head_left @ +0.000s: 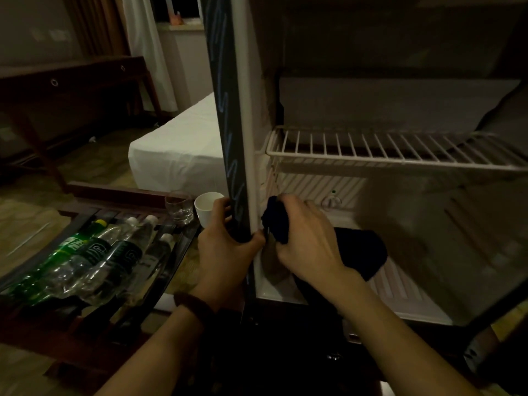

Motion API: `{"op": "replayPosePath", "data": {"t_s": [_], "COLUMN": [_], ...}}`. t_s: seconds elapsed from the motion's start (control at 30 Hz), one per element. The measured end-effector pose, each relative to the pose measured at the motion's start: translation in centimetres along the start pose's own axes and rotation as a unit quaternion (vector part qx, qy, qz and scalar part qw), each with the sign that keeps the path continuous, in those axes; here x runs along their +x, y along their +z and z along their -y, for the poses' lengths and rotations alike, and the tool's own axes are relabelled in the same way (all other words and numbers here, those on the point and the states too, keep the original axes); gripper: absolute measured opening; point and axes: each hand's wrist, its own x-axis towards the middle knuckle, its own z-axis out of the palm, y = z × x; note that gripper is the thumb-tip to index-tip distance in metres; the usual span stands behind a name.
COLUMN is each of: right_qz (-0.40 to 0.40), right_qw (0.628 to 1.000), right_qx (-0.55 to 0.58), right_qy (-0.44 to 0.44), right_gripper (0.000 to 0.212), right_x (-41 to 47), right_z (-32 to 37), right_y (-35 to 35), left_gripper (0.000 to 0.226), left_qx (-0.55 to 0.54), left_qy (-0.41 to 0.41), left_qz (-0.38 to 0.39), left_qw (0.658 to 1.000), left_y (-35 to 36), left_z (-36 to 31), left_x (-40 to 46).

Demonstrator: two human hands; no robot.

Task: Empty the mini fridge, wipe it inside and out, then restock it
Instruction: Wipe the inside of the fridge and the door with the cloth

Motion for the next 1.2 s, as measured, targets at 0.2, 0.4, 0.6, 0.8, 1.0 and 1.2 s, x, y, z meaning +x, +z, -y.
{"op": "replayPosePath", "data": {"t_s": [0.2, 0.4, 0.6, 0.8, 1.0, 1.2], "right_qz": [0.013, -0.011, -0.002, 0.005, 0.049, -0.018], "right_qw": [0.996, 0.987, 0.993, 0.999, 0.989, 0.999], "right_qx": [0.080, -0.154, -0.097, -0.051, -0.082, 0.000], "right_qy": [0.039, -0.053, -0.072, 0.003, 0.115, -0.027], "right_gripper": [0.053, 0.054, 0.051, 0.065, 0.060, 0.056], "right_x": [-0.2, 0.4, -0.9, 1.1, 7.2, 2.3], "right_z": [-0.3, -0.2, -0.2, -1.3, -3.5, -3.2], "right_y": [0.8, 0.0, 0.2, 2.7, 4.2, 3.1], "left_gripper": [0.060, 0.061, 0.058, 0.058, 0.055, 0.057], "left_qx": [-0.002, 0.001, 0.003, 0.020, 0.038, 0.028], "left_qy": [0.004, 0.004, 0.003, -0.006, -0.001, 0.001], "left_qz": [0.004, 0.005, 0.002, -0.004, -0.010, -0.011], "left_qw": [1.000, 1.000, 1.000, 1.000, 0.999, 1.000], "left_y": [-0.1, 0.0, 0.0, 0.2, 0.2, 0.2], "left_z": [0.2, 0.1, 0.1, 0.1, 0.4, 0.5], "left_x": [0.1, 0.0, -0.1, 0.1, 0.2, 0.0]}}
